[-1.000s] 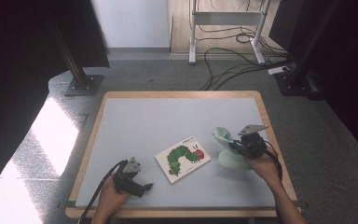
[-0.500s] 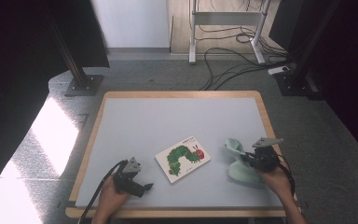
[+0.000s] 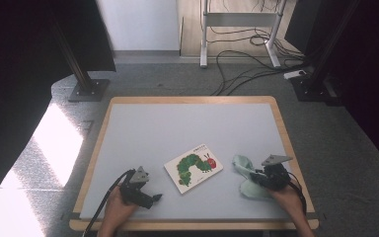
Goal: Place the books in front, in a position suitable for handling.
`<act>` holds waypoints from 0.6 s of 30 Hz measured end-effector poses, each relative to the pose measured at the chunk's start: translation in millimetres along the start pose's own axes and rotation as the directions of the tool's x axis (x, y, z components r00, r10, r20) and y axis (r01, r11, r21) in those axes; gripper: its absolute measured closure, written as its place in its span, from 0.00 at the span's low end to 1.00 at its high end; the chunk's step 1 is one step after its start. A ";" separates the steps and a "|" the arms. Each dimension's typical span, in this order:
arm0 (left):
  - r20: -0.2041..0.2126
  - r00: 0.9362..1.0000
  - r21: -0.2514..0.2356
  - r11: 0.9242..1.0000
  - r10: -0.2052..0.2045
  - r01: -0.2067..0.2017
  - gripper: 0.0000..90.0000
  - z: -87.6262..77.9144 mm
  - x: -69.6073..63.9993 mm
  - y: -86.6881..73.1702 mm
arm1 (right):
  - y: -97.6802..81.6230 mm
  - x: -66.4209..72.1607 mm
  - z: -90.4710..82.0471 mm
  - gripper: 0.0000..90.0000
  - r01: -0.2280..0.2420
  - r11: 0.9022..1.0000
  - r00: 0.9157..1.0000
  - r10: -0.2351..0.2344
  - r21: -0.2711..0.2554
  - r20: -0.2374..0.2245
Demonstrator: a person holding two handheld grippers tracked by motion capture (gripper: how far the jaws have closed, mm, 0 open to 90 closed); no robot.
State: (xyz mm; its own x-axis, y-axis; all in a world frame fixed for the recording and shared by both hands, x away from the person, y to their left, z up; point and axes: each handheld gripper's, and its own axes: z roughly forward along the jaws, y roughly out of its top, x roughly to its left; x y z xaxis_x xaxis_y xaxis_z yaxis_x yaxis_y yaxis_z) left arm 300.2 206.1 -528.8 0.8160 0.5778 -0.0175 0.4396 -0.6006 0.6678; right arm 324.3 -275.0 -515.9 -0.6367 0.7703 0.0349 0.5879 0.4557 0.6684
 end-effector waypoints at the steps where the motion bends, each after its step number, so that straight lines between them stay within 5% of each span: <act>1: 0.000 1.000 0.000 1.000 0.000 0.000 0.02 0.0 0.1 0.0 | 2.1 0.4 0.2 0.63 0.007 1.000 1.000 -0.007 0.003 0.011; 12: -0.003 1.000 0.002 1.000 0.002 -0.002 0.02 0.1 -0.2 0.2 | 18.5 4.9 -1.7 0.24 0.017 0.999 0.999 -0.015 -0.051 0.040; 18: -0.003 1.000 0.003 1.000 0.003 -0.003 0.02 0.1 -0.3 0.3 | 29.1 9.6 -1.5 0.17 0.031 0.997 0.999 -0.029 -0.067 0.036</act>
State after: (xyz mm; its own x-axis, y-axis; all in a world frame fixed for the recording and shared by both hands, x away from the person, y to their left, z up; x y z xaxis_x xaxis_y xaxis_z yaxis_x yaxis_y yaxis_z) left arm 300.2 205.7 -528.7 0.8163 0.5775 -0.0133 0.4381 -0.6040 0.6657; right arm 334.5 -255.0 -495.0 -0.6347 0.7726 -0.0113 0.5331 0.4484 0.7175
